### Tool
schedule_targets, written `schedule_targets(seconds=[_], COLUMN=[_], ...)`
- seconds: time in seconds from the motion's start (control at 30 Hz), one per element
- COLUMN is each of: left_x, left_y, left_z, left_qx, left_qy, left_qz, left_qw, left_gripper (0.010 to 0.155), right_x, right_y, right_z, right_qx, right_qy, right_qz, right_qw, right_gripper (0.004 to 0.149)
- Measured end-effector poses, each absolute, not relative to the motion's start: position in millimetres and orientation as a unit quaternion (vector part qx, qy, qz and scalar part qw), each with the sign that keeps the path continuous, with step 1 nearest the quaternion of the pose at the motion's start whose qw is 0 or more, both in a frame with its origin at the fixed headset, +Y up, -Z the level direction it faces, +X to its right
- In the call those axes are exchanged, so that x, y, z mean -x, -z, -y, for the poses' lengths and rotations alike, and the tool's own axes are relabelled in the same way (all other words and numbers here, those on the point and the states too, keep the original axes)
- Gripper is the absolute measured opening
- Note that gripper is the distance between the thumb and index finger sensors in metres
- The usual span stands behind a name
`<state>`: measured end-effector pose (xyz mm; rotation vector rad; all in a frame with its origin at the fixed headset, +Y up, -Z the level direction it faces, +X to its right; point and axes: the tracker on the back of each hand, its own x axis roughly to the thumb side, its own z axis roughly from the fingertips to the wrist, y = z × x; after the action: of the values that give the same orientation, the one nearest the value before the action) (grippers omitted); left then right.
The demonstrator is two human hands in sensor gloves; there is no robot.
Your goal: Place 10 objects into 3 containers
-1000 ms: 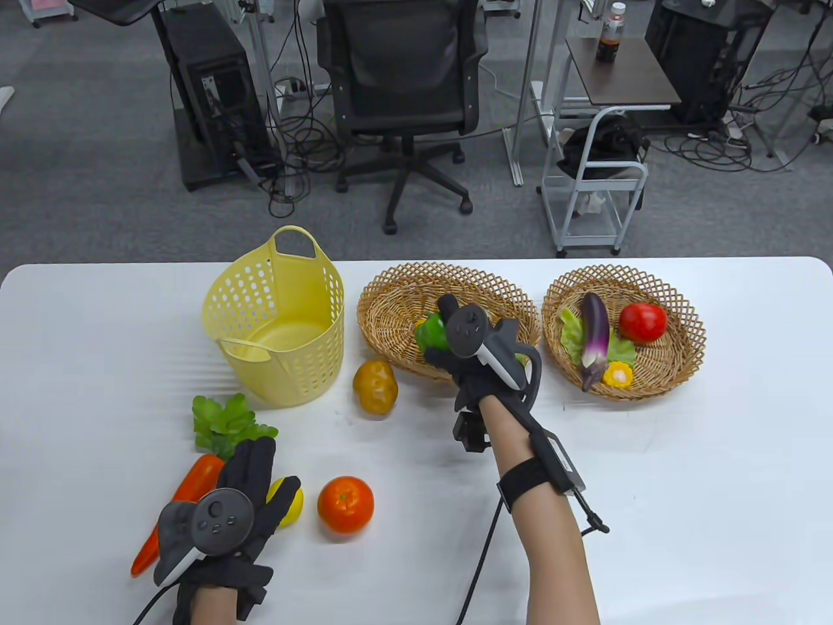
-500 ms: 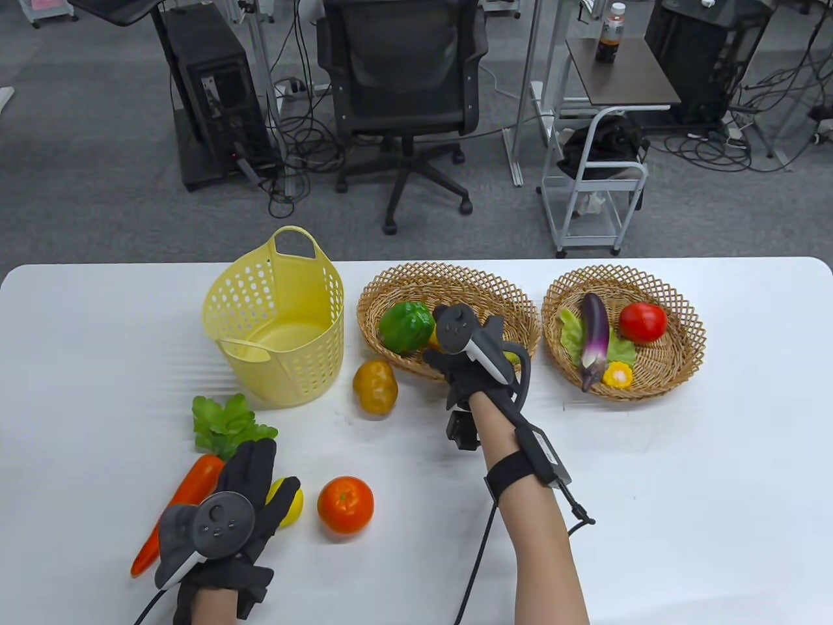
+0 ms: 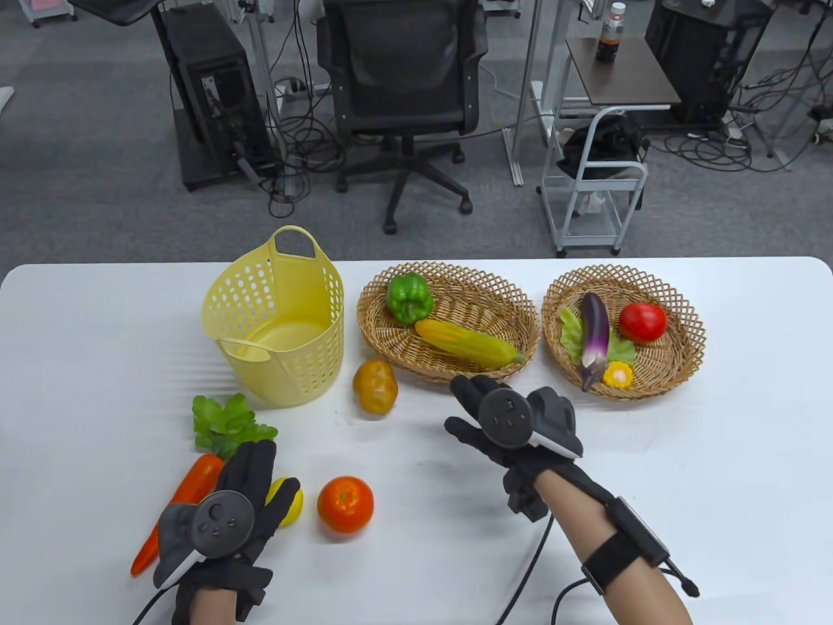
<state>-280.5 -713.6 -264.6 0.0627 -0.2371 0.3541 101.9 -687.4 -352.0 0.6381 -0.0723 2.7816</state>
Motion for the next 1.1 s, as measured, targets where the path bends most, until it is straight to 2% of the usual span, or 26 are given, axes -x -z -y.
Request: schedule_targets(seconds=[0.1, 0.23, 0.37, 0.57, 0.7, 0.73, 0.83, 0.87, 0.93, 1.03, 1.1], left_x=[281, 280, 281, 273, 278, 278, 281, 284, 297, 320, 337], left_y=[265, 265, 265, 264, 266, 267, 270, 272, 278, 286, 293], left_z=[714, 713, 714, 716, 718, 717, 710, 708, 704, 704, 710], left_qx=[-0.034, -0.053, -0.055, -0.045, -0.043, -0.047, -0.069, -0.057, -0.005, 0.038, 0.105], left_qy=[-0.178, -0.17, -0.172, -0.163, -0.142, -0.12, 0.067, 0.113, 0.14, 0.113, 0.11], left_qz=[0.117, 0.122, 0.118, 0.127, 0.104, 0.093, 0.048, 0.031, -0.005, -0.046, -0.088], left_qw=[0.976, 0.977, 0.976, 0.977, 0.984, 0.987, 0.994, 0.991, 0.99, 0.992, 0.984], left_gripper=[0.073, 0.073, 0.073, 0.074, 0.075, 0.076, 0.081, 0.082, 0.085, 0.087, 0.088], right_x=[-113, -129, -147, -158, -161, -161, -166, -168, -173, -180, -184], right_y=[329, 304, 282, 279, 273, 272, 273, 273, 274, 277, 280], right_z=[689, 695, 706, 711, 710, 710, 708, 708, 709, 710, 711], right_qx=[-0.23, -0.249, -0.246, -0.258, -0.262, -0.264, -0.262, -0.258, -0.25, -0.239, -0.23], right_qy=[-0.963, -0.957, -0.95, -0.944, -0.941, -0.94, -0.937, -0.937, -0.937, -0.936, -0.937], right_qz=[0.033, -0.005, 0.022, 0.04, 0.061, 0.061, 0.062, 0.063, 0.062, 0.058, 0.054], right_qw=[0.136, 0.149, 0.188, 0.203, 0.204, 0.205, 0.223, 0.228, 0.235, 0.25, 0.259], right_gripper=[0.066, 0.064, 0.064, 0.063, 0.062, 0.062, 0.061, 0.061, 0.061, 0.061, 0.061])
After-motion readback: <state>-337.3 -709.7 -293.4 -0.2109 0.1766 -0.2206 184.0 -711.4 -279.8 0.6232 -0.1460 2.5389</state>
